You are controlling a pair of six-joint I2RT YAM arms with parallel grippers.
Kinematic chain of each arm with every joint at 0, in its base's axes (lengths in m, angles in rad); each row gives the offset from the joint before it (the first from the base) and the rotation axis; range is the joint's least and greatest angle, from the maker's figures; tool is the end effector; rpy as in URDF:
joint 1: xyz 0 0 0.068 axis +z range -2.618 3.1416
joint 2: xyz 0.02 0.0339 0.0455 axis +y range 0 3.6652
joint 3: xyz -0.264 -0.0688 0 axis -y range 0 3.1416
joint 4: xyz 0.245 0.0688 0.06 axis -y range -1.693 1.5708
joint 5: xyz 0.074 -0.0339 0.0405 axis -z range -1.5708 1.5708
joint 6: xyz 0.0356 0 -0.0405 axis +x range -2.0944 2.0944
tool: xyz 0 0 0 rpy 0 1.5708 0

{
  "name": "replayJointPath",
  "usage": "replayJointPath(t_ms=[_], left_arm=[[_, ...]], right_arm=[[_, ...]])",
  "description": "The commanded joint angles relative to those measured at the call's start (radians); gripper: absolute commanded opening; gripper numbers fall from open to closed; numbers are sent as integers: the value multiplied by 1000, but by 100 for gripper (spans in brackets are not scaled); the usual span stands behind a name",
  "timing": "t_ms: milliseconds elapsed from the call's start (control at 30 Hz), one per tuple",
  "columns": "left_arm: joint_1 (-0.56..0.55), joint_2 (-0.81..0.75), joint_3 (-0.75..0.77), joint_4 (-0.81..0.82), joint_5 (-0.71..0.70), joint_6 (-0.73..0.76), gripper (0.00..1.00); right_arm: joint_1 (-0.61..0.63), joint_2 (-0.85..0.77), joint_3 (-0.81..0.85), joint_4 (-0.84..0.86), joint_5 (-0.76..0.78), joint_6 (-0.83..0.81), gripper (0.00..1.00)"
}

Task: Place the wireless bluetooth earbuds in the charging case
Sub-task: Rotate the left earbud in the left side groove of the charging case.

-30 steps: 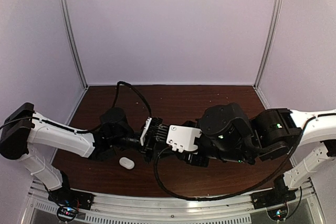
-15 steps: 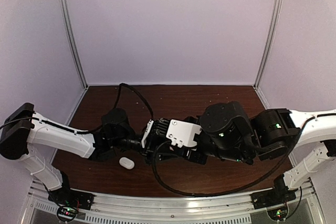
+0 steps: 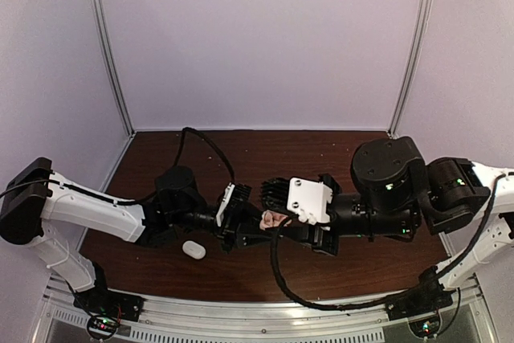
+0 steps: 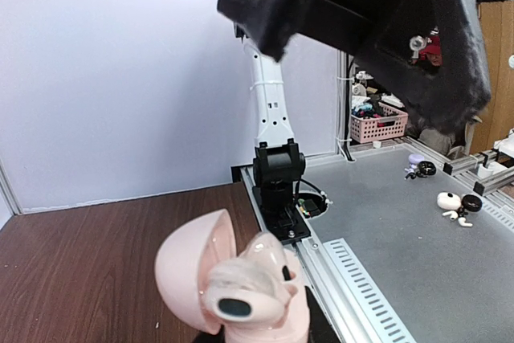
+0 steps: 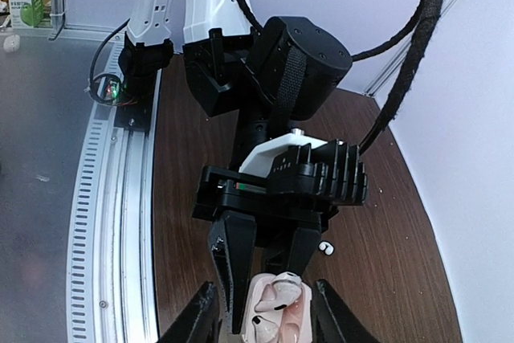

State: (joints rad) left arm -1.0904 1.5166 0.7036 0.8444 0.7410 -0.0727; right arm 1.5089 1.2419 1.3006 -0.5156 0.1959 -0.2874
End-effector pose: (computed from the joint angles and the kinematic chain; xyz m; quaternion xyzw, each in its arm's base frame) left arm 0.1256 -0.2930 0.2435 0.5431 0.4398 -0.5783 0.4209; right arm 0.0238 0.2726 0.3896 -0.6286 0.5668 0.2337 0.4786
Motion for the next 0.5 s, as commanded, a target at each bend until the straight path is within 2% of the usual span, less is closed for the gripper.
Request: replayJointPath(t_ms=[0,233,467], left_arm=[[-2,-23,27,2,14,21,0],[-2,-21,60,-111,12,100,0],[-6,-18,74,-164,10,140,0]], right_arm=[[-1,-16,27,-66,-40,-8,38],[-1,50,88,-187,-46,-26,34],[-18,75,84,-190,-45,-27,37]])
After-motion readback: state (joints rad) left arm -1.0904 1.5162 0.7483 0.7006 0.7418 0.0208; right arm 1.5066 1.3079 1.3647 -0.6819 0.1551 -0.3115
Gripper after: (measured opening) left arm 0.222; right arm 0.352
